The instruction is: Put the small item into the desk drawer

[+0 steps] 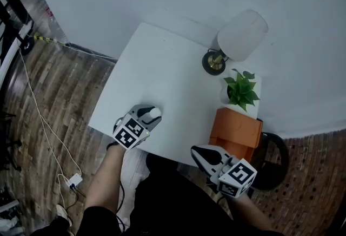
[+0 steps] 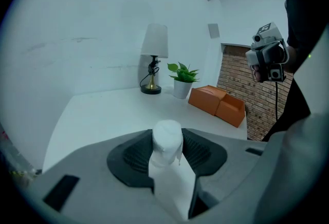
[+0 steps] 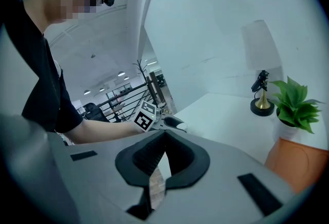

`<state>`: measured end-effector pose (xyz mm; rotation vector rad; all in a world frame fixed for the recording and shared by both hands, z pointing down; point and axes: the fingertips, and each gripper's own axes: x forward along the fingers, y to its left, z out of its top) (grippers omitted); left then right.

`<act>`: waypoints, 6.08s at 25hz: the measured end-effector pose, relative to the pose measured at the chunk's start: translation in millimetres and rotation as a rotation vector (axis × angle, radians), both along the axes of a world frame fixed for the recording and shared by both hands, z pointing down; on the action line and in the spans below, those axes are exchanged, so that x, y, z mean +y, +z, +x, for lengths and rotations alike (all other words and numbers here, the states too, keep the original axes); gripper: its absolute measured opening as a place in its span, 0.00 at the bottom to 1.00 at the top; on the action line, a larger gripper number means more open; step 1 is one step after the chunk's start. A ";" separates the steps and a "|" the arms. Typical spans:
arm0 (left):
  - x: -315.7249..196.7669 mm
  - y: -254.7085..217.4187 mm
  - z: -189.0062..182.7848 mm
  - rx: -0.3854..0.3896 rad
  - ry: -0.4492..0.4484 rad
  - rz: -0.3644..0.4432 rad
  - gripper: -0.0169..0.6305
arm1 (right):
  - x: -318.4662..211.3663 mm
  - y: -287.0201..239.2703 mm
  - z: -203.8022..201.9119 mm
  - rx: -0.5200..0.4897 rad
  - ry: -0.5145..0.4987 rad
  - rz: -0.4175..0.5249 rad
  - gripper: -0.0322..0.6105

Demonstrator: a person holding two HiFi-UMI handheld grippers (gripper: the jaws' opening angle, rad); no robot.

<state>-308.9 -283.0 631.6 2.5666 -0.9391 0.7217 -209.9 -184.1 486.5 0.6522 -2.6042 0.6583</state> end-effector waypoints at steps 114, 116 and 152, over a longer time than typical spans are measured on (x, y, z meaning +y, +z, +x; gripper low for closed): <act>116.7 5.8 445.0 -0.135 0.157 -0.140 0.30 | 24.8 29.7 400.6 -0.107 0.365 -0.062 0.05; 119.3 10.5 450.5 -0.158 0.198 -0.138 0.30 | 25.0 25.9 402.3 -0.104 0.368 -0.056 0.05; 125.9 27.6 448.2 -0.219 0.360 -0.178 0.31 | 33.3 30.1 404.5 -0.090 0.343 -0.069 0.05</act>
